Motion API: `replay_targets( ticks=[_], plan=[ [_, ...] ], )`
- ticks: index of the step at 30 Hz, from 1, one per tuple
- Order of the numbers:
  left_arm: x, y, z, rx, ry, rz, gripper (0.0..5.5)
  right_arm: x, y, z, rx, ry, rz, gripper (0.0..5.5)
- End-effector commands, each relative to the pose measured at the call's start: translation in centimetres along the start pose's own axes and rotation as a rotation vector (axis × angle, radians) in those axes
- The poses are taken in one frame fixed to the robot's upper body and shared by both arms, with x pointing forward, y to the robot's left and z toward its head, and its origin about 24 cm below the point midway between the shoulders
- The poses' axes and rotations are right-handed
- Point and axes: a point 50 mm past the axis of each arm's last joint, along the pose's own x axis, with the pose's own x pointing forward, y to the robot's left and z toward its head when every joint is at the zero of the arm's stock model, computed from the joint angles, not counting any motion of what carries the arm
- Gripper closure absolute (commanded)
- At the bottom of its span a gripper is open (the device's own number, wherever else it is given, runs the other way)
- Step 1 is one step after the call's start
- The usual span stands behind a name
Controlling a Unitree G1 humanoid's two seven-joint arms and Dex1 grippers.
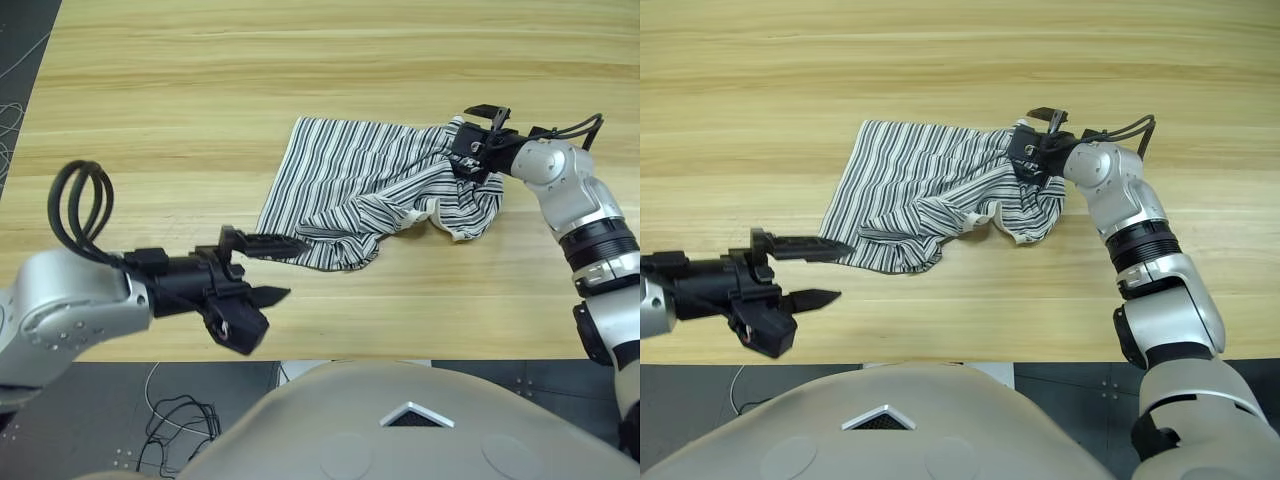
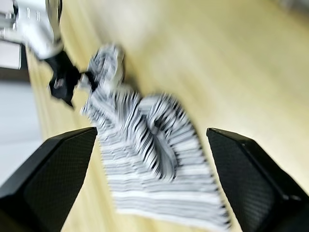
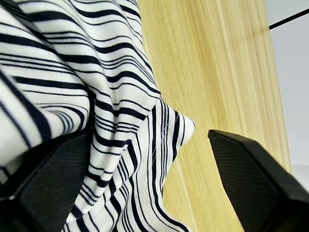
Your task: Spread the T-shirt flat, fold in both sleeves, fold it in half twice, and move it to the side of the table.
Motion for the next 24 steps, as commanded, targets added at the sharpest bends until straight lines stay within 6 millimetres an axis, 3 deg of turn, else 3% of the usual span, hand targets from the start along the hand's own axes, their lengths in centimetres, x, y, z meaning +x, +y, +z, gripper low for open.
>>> replay_targets(
  ticks=[1, 3, 5, 8, 14, 18, 24],
  plan=[
    [-0.2, 0.1, -1.1, -0.018, 0.049, 0.036, 1.26, -0.4, 5.0, -2.7, 0.082, 0.102, 0.187, 1.18],
    [-0.7, 0.9, -3.6, -0.034, 0.128, 0.101, 1.26, -1.0, 3.8, -0.4, 0.093, -0.008, 0.152, 1.18],
    [-0.9, 1.2, -7.4, -0.068, 0.232, 0.150, 1.26, -2.3, 2.6, 2.0, 0.073, -0.100, 0.124, 1.18],
    [0.2, 1.1, -11.3, -0.152, 0.270, 0.183, 1.26, -3.5, 1.7, 3.6, 0.032, -0.139, 0.106, 1.18],
    [4.5, 1.4, -14.1, -0.237, 0.186, 0.170, 1.26, -4.4, 1.2, 4.9, 0.000, -0.155, 0.101, 1.18],
    [7.7, 0.8, -14.7, -0.274, 0.129, 0.134, 1.26, -5.9, -0.8, 6.2, -0.038, -0.200, 0.018, 1.18],
    [9.2, -1.8, -18.0, -0.335, 0.253, 0.032, 1.26, -7.2, -2.1, 6.4, -0.099, -0.183, -0.022, 1.18]
  ],
)
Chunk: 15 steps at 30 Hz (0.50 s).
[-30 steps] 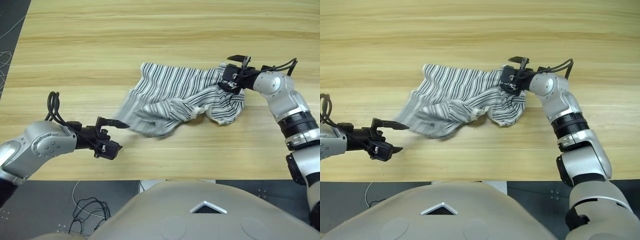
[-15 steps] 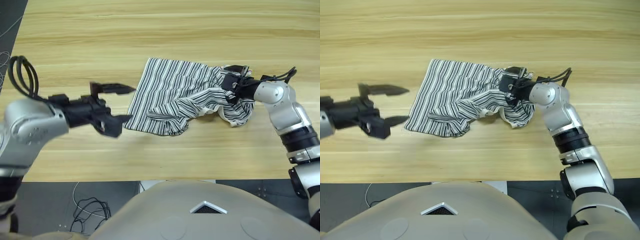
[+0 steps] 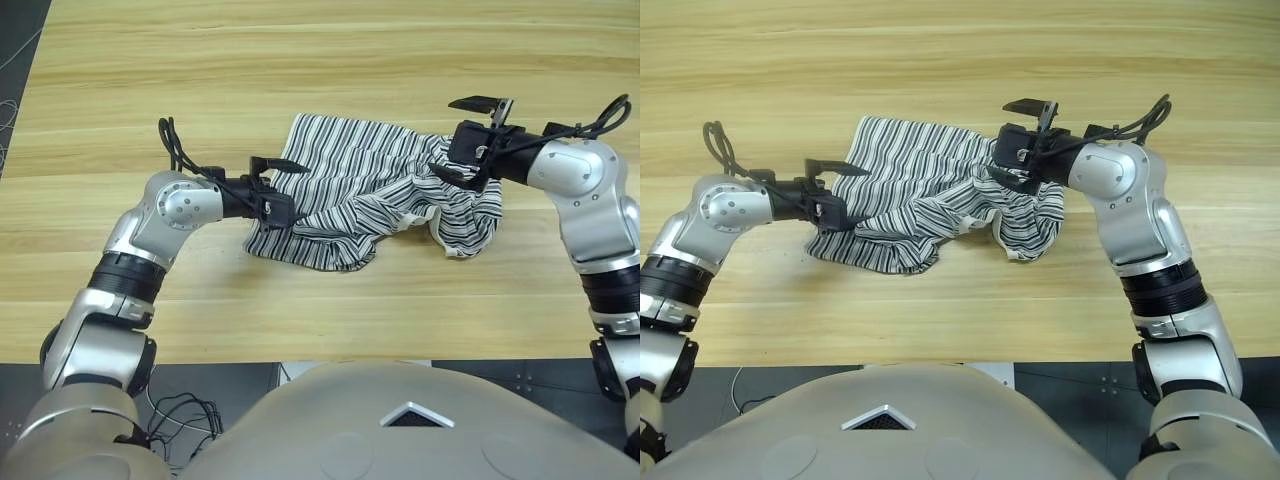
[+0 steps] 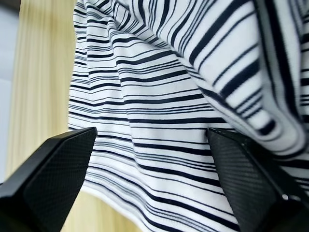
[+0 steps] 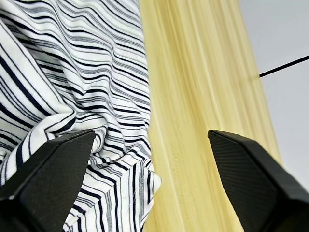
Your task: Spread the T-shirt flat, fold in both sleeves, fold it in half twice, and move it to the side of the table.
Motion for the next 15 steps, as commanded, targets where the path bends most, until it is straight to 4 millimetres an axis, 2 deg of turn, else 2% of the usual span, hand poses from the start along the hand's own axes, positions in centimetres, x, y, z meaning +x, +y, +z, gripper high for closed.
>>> replay_targets(
  ticks=[1, 2, 4, 9, 12, 15],
  plan=[
    [0.7, -2.7, -3.3, -0.033, 0.164, -0.129, 1.26, -1.3, -1.2, 0.3, -0.044, 0.016, -0.008, 1.18],
    [0.8, -3.2, -3.7, -0.042, 0.181, -0.146, 1.26, -1.4, -1.0, 0.5, -0.037, 0.003, 0.011, 1.18],
    [1.0, -3.9, -4.1, -0.046, 0.193, -0.172, 1.26, -1.9, 0.7, 1.4, 0.036, -0.063, 0.140, 1.18],
    [1.3, -4.3, -4.4, -0.039, 0.188, -0.184, 1.26, -2.5, 4.1, 3.2, 0.231, -0.192, 0.374, 1.18],
    [1.2, -4.3, -4.3, -0.038, 0.176, -0.182, 1.26, -2.0, 4.9, 3.9, 0.329, -0.232, 0.422, 1.18],
    [1.2, -4.4, -4.3, -0.041, 0.171, -0.186, 1.26, -1.1, 5.5, 3.6, 0.362, -0.218, 0.416, 1.18]
  ],
)
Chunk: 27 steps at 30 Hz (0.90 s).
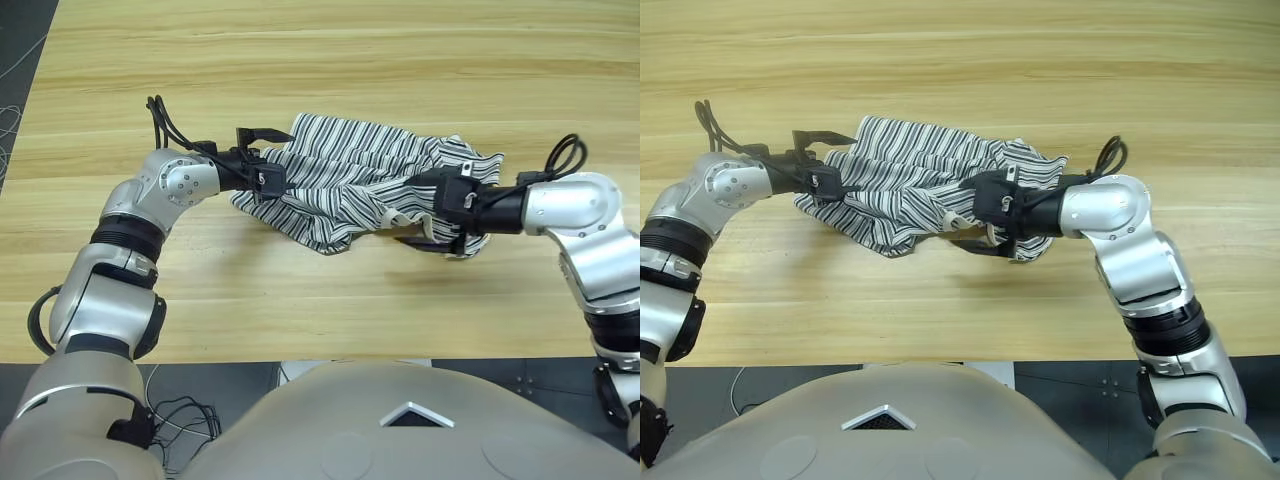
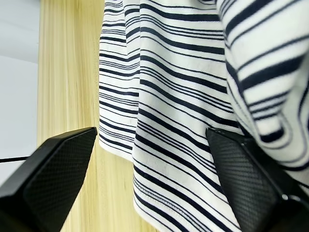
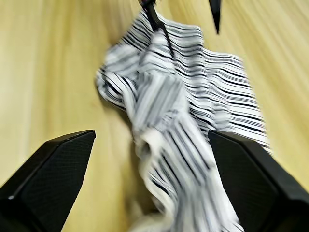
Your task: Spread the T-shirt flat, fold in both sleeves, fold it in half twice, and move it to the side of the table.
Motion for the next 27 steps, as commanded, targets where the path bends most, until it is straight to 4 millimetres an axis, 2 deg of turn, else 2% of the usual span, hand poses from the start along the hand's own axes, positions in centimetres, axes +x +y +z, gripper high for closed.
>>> replay_targets(
  ticks=[1, 4, 11, 14, 22, 25, 27],
  plan=[
    [0.3, -5.5, -1.1, -0.046, 0.075, -0.241, 1.26, 1.1, -0.2, -0.6, 0.034, 0.010, -0.034, 1.18],
    [0.2, -5.7, -1.1, -0.050, 0.070, -0.244, 1.28, 2.0, -1.0, -1.4, 0.054, 0.025, -0.073, 1.48],
    [0.0, -5.8, -1.1, -0.056, 0.068, -0.240, 1.28, 3.2, -2.3, -3.3, 0.105, 0.044, -0.122, 2.83],
    [-0.2, -5.6, -1.1, -0.059, 0.068, -0.230, 1.28, 3.8, -1.8, -3.7, 0.122, 0.043, -0.097, 3.52],
    [-0.2, -5.0, -1.2, -0.066, 0.067, -0.209, 1.28, 4.0, -0.9, -3.2, 0.138, 0.017, -0.059, 4.73],
    [-0.3, -5.0, -1.3, -0.068, 0.074, -0.207, 1.28, 3.9, -0.5, -3.0, 0.136, 0.014, -0.044, 5.36],
    [-0.3, -5.0, -1.3, -0.068, 0.074, -0.206, 1.28, 3.8, -0.4, -3.0, 0.136, 0.016, -0.043, 5.38]
  ],
)
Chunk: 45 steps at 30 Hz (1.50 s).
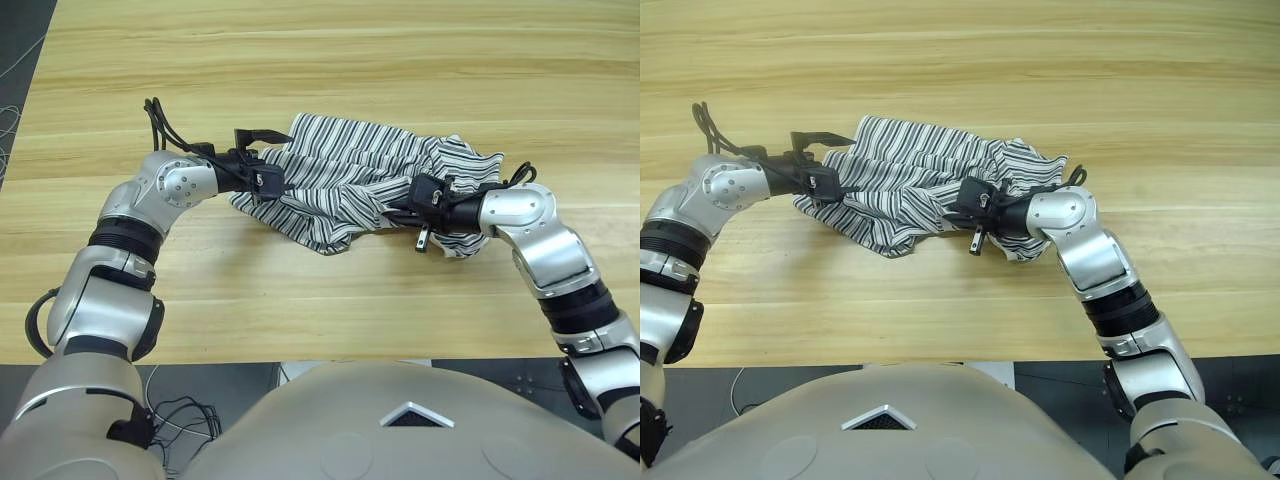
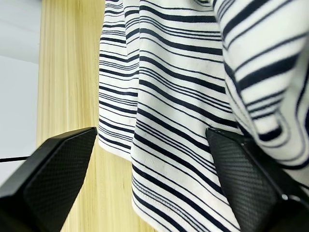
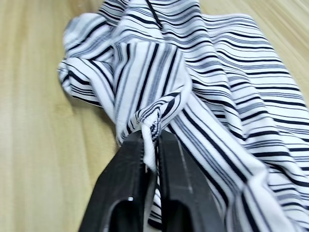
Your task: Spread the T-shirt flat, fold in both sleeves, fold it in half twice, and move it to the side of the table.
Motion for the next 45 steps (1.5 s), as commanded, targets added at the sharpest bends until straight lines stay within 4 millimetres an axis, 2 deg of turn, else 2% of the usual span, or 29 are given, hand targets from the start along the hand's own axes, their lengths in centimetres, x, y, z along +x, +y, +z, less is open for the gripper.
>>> replay_targets(
  ticks=[1, 3, 8, 13, 21, 24, 26, 31, 34, 36, 38, 42, 45],
  plan=[
    [0.0, -4.8, -1.2, -0.060, 0.080, -0.211, 1.28, -0.3, 0.2, 0.1, -0.002, 0.013, 0.007, 5.38],
    [0.0, -4.7, -1.3, -0.060, 0.085, -0.210, 1.28, -0.6, 0.3, 0.0, -0.009, 0.022, 0.009, 5.38],
    [0.1, -4.6, -1.4, -0.060, 0.091, -0.210, 1.28, -5.6, 0.9, -1.2, -0.104, 0.128, 0.127, 5.38],
    [-0.1, -4.5, -1.5, -0.060, 0.099, -0.208, 1.28, -8.9, 2.0, -2.9, -0.048, 0.196, 0.322, 5.38],
    [-0.9, -4.3, -2.2, -0.062, 0.131, -0.203, 1.28, -10.5, 2.2, -7.8, -0.090, 0.474, 0.414, 5.38],
    [-1.1, -4.3, -2.4, -0.062, 0.142, -0.202, 1.28, -10.8, 1.9, -8.8, -0.113, 0.513, 0.423, 5.38],
    [-1.1, -4.2, -2.6, -0.056, 0.150, -0.200, 1.28, -10.9, 2.1, -8.9, -0.110, 0.508, 0.453, 5.01],
    [-1.5, -3.8, -2.9, -0.043, 0.172, -0.195, 1.28, -11.1, 2.1, -8.7, -0.113, 0.487, 0.469, 4.17],
    [-1.6, -3.5, -3.2, -0.019, 0.195, -0.176, 1.28, -11.1, 2.5, -7.3, -0.112, 0.390, 0.509, 3.62],
    [-1.5, -2.5, -2.9, -0.002, 0.169, -0.115, 1.28, -10.9, 2.8, -5.3, -0.115, 0.251, 0.545, 3.55],
    [-1.3, -1.0, -2.2, 0.020, 0.119, -0.039, 1.28, -10.9, 2.6, -3.9, -0.125, 0.182, 0.547, 3.55],
    [-1.7, 2.8, -1.0, 0.084, 0.058, 0.139, 1.28, -11.3, 1.8, -1.8, -0.158, 0.143, 0.536, 3.55],
    [-2.7, 4.8, -0.1, 0.115, 0.006, 0.201, 1.28, -11.8, 0.1, -0.8, -0.171, 0.129, 0.465, 3.55]
  ],
)
